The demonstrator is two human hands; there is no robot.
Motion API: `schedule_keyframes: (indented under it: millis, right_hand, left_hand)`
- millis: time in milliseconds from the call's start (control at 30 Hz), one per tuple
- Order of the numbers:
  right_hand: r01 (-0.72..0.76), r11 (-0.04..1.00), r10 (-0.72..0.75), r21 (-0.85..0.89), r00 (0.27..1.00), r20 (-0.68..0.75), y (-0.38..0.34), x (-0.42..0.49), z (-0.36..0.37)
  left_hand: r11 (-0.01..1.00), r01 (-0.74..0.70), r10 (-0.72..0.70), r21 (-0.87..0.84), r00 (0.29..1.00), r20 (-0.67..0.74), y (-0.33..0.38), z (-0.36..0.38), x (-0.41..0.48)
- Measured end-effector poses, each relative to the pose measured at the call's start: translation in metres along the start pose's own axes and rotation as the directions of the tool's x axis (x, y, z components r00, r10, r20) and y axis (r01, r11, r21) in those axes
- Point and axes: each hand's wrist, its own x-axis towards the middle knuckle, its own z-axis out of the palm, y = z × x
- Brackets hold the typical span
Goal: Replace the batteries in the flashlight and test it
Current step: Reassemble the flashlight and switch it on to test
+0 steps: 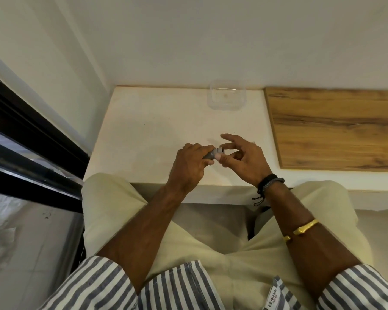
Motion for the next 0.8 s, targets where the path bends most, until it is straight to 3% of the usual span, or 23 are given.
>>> schedule_keyframes:
  millis: [133, 233, 367, 467, 567, 800]
  right_hand:
    - [0.062, 0.998, -0.062, -0.003, 0.998, 0.029, 0.0018, -0.0014, 0.0003]
    - [0.001, 1.0, -0.001, -0.018, 1.0, 0.005, -0.0011, -0.0016, 0.002]
    - [-0.103, 0.979, 0.099, -0.178, 0.995, -0.032, -0.0051, -0.0028, 0.0038]
    - [-0.087, 0.994, 0.09, -0.071, 0.995, 0.033, -0.0012, -0.0017, 0.0002]
    - [0.012, 1.0, -0.011, -0.011, 0.995, 0.102, 0.0038, -0.0003, -0.0038]
    - [-0.046, 0.995, 0.047, -0.088, 0.999, 0.007, 0.0022, -0.001, 0.0028]
  left_hand:
    - [1.0, 0.029, -0.029, 0.004, 0.999, 0.022, -0.0001, 0.0007, -0.0008]
    - [1.0, 0.009, -0.009, 0.013, 1.0, 0.023, 0.0009, 0.0004, -0.0009]
    - [0.999, -0.021, 0.02, 0.026, 0.999, 0.043, 0.0027, 0.0011, -0.0002]
    - [1.0, 0.0, 0.0, 0.015, 1.0, 0.023, 0.0016, 0.0031, -0.0001]
    - [0.999, 0.04, -0.041, 0.031, 0.999, 0.021, -0.0028, 0.0041, -0.0005]
    - [0.999, -0.007, 0.006, 0.047, 0.999, 0.035, -0.0014, 0.0038, -0.0011]
